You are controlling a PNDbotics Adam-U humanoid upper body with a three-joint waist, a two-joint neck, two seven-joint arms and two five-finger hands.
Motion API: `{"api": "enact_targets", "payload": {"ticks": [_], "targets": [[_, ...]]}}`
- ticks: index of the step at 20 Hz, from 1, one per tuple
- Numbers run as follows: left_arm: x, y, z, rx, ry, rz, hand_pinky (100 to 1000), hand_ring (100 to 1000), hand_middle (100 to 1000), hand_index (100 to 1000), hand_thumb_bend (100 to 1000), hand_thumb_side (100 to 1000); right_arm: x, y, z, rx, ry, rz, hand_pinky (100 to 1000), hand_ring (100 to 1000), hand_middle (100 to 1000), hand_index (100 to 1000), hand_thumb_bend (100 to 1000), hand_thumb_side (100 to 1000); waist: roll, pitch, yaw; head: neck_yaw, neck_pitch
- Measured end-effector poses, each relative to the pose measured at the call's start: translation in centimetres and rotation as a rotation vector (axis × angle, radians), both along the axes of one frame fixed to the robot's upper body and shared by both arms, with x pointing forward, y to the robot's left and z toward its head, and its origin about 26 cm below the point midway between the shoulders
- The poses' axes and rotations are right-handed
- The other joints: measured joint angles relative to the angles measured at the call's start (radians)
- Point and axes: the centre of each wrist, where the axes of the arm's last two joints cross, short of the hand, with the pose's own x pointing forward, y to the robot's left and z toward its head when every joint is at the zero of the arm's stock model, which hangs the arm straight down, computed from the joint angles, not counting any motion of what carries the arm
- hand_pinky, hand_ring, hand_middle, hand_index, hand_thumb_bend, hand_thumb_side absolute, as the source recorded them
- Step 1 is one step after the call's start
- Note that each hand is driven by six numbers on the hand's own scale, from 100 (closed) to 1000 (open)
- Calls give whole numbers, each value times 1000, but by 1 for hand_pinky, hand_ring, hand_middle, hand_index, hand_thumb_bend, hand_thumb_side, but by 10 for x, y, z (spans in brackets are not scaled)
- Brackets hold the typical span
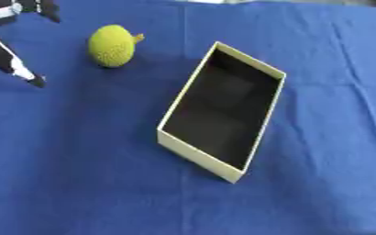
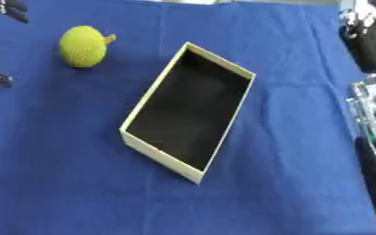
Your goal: Pick up objects on the table and place them in the box.
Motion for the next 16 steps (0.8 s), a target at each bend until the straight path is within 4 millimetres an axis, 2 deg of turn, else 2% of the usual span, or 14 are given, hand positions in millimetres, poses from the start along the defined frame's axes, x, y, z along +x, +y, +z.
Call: {"api": "enact_targets", "payload": {"ticks": [7, 16], "targets": [[-1, -11, 9, -97, -36, -17, 979, 832, 893, 821, 786, 132, 1, 2, 4, 4, -13, 7, 784, 735, 645, 806, 100, 510, 10, 16, -38, 24, -6], [-1, -15, 17, -216, -45, 14, 990, 825, 898, 809, 748, 138, 2, 4, 6, 11, -25, 21, 784, 735, 644, 806, 100, 516, 11, 33, -63, 55, -19]]}}
